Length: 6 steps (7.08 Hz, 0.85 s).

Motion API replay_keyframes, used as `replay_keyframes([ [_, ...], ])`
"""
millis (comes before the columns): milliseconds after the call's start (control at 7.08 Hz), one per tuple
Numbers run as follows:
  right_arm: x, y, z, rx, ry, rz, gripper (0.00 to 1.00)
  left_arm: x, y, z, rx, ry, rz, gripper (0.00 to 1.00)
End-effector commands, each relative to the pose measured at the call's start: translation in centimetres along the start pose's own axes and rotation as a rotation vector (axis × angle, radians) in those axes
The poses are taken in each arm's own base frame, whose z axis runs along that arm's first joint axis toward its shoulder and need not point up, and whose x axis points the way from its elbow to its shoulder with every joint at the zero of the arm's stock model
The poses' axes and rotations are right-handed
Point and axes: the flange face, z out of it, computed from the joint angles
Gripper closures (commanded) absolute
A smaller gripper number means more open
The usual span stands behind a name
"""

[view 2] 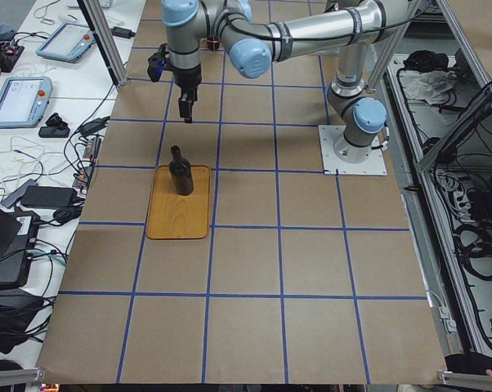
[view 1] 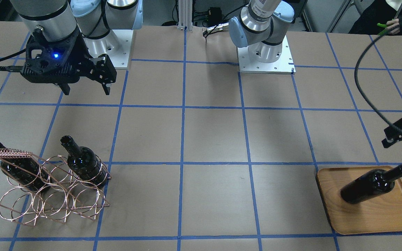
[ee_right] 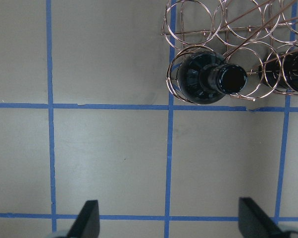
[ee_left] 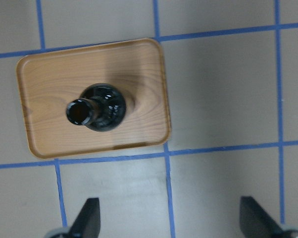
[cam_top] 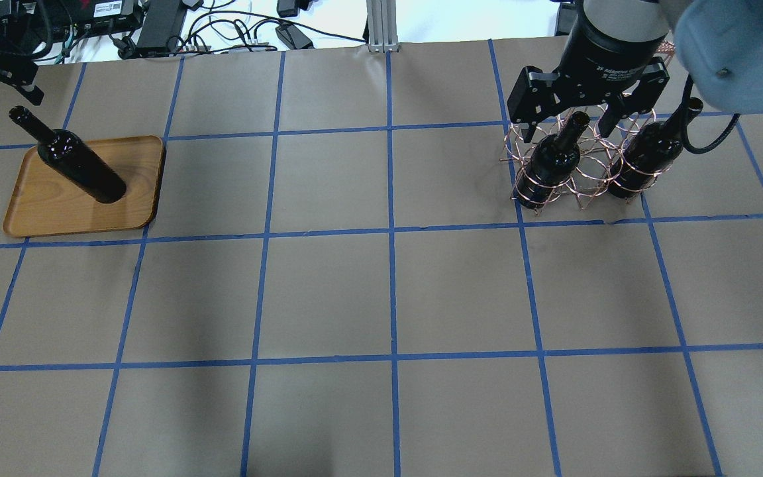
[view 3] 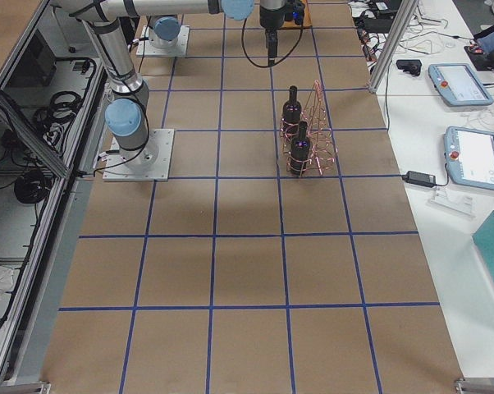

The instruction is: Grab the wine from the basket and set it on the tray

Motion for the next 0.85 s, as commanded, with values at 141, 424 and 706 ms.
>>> replay_keyframes([
  [141, 0.0, 0.0, 0.0, 0.0, 0.002, -0.003, 0.0, 21.0, 2.9, -4.7, 0.026, 0.062, 0.027, 0.0],
  [424, 0.0, 0.0, 0.0, 0.002, 0.003, -0.003, 0.0, 24.7, 5.0, -3.3, -0.01, 0.056, 0.007, 0.0],
  [706, 0.0, 0.3, -0.4, 0.008, 0.002, -0.005, 0.0, 24.4, 6.0, -2.8, -0.03, 0.048, -0.05, 0.0],
])
